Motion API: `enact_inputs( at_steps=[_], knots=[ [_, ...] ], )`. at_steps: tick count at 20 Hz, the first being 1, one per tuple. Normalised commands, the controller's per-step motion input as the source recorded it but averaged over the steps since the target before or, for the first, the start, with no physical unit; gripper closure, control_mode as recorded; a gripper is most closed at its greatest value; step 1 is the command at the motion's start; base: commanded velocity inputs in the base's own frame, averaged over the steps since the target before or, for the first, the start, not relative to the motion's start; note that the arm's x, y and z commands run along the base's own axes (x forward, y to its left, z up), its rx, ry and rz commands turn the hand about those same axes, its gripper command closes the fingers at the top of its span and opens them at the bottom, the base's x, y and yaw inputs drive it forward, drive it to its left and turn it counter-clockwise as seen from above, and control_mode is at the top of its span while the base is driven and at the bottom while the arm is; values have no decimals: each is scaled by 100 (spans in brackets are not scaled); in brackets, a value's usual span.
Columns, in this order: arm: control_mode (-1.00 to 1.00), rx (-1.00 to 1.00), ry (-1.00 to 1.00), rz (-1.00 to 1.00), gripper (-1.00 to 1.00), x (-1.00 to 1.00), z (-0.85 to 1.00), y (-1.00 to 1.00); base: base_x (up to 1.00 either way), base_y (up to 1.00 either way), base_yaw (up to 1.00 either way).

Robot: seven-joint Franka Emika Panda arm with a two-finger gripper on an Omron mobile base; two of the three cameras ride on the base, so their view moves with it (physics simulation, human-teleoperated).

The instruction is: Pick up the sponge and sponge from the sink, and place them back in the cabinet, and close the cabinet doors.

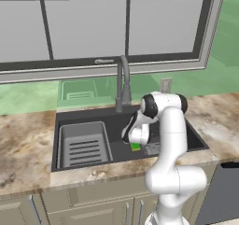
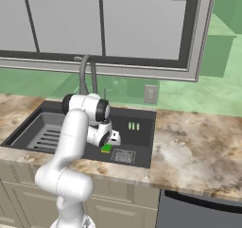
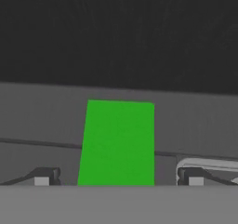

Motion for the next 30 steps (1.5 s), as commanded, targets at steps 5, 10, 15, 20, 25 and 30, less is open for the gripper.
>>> enact_inputs(
  at_steps=[5,10,15,20,25,30],
  knots=[
    [-100,0,0,0,-100,9,-21,3,0,0,0],
    [-100,0,0,0,-100,3,-21,0,0,0,0],
    [-100,0,0,0,-100,5,-10,0,0,0,0],
    [-100,0,0,0,-100,8,-9,0,0,0,0],
    [-100,0,0,0,-100,4,-11,0,0,0,0],
    [-100,0,0,0,-100,0,-17,0,0,0,0]
  ],
)
